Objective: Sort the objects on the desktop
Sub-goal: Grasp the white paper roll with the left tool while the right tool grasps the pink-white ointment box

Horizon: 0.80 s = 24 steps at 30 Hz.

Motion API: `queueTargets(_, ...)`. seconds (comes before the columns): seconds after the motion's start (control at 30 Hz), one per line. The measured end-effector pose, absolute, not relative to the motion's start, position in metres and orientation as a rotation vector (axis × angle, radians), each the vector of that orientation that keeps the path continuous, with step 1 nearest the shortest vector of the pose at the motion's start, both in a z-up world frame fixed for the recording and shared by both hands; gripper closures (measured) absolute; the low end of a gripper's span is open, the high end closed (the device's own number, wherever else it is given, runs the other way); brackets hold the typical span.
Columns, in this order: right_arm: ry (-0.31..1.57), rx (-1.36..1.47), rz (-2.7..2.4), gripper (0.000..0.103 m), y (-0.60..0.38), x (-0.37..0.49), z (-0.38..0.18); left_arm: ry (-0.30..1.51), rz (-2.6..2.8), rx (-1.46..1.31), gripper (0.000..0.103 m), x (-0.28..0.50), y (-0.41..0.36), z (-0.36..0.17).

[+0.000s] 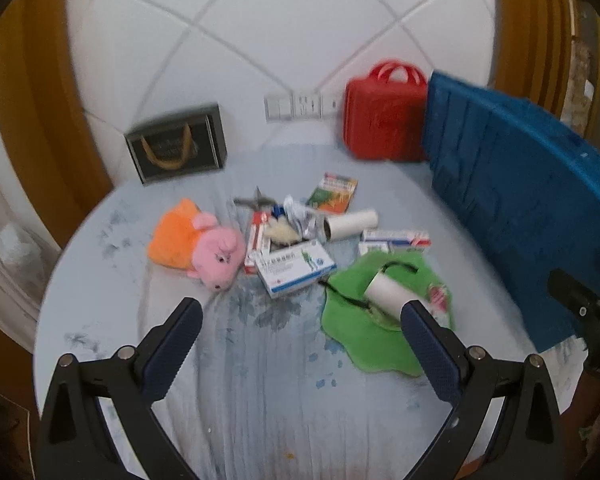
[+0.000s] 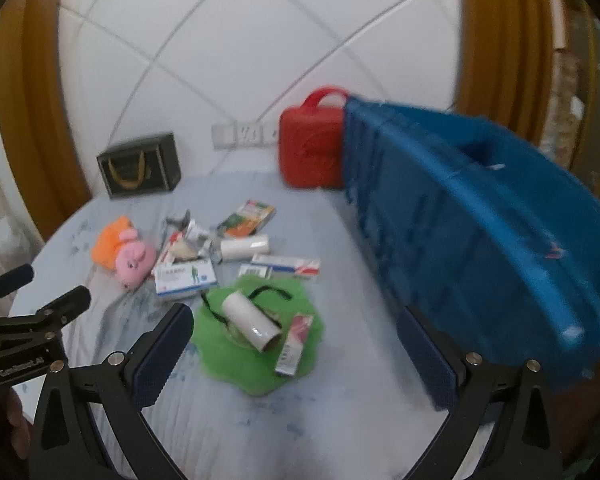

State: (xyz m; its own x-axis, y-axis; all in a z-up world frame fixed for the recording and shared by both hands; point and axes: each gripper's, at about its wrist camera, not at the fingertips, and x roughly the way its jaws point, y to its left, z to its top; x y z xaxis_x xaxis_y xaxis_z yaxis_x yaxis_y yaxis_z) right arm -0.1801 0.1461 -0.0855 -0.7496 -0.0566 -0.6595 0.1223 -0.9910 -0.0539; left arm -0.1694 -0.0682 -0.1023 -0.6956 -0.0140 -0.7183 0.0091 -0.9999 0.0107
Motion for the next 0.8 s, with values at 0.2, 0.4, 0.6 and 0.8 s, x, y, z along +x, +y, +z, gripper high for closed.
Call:
queueTargets(0.2,0.187,1.304,-2.750,0.003,0.137,-0.238,-0.155,0.029,-2.844,1.383,0.013,-0.222,-0.076,-0.166)
queueTargets(0.4,0.138,1.512,-2.645,0.028,0.148,-0.280,-0.212,0.074,-2.772,1.562,0.019,-0.256,-0.056,-0.218)
queueTargets(0.6,0.171,1.641,-2.574,0.039,0.177,-0.298,-0.245,0.173,-2.731,1.645,0.019,-0.283,-0.016,-0.240)
queueTargets(0.8,0.181,1.689,-2.534,0.039,0.205,-0.301,-0.258,0.270,-2.700,1.697,0.019,-0.315,0.035,-0.263)
